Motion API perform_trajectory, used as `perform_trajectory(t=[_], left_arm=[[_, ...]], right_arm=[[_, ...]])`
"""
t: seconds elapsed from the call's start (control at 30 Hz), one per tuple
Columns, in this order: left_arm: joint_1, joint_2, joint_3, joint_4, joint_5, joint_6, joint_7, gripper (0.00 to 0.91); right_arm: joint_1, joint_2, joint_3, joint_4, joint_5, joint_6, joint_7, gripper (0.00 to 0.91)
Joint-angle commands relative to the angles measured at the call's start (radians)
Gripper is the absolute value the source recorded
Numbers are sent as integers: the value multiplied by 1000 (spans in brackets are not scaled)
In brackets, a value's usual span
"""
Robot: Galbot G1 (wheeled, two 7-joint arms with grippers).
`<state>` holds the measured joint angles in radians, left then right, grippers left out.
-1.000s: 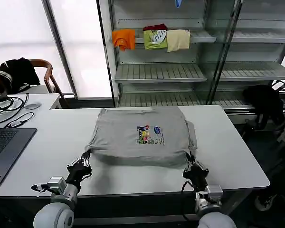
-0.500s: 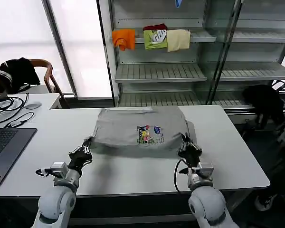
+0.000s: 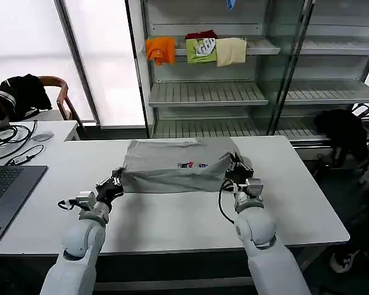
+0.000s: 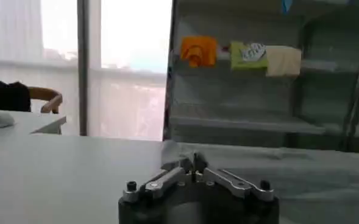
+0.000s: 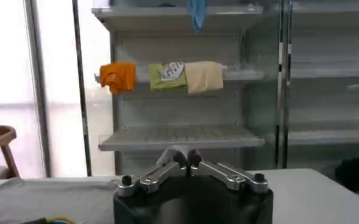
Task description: Fold and organize the clothes.
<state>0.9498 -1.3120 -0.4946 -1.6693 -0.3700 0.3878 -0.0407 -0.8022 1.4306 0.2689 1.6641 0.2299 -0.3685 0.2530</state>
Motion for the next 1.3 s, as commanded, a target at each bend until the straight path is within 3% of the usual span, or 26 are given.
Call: perform_trajectory(t=[0.03,0.33,0.37,0.43,0.5,0.57,0.63,0.67,0.73,0.93,1.3], left_arm=[[-96,1,17,145,-4,0,0,10],[-137,14,46,201,-18,32,-1,20],[-141,14,50,204,-17,34,-1,20],[-153,14,58,211,-12,39,-2,20],[-160,14,61,214,-6,42,-4,20],[-162,14,64,214,2,47,-10,71],[-161,14,64,212,14,47,-15,272],[-160,13,64,210,20,46,-17,413],[-158,11,63,205,27,45,-32,907],[-138,3,59,171,38,48,-63,907],[-64,21,61,-10,18,160,-85,907]], right_arm=[[73,15,-1,-106,1,-5,-3,0],[113,34,-7,-240,-7,-6,-9,0],[122,38,-6,-251,-7,-6,-10,101],[140,47,-5,-282,-8,-6,-13,443],[154,55,-4,-306,-8,-5,-17,887],[170,66,0,-331,-10,1,-25,907],[181,74,3,-349,-9,16,-26,907],[186,78,4,-357,-9,25,-25,907],[193,86,5,-373,-8,52,-30,907],[208,115,6,-394,10,113,1,907],[142,70,-6,-242,17,9,67,907]])
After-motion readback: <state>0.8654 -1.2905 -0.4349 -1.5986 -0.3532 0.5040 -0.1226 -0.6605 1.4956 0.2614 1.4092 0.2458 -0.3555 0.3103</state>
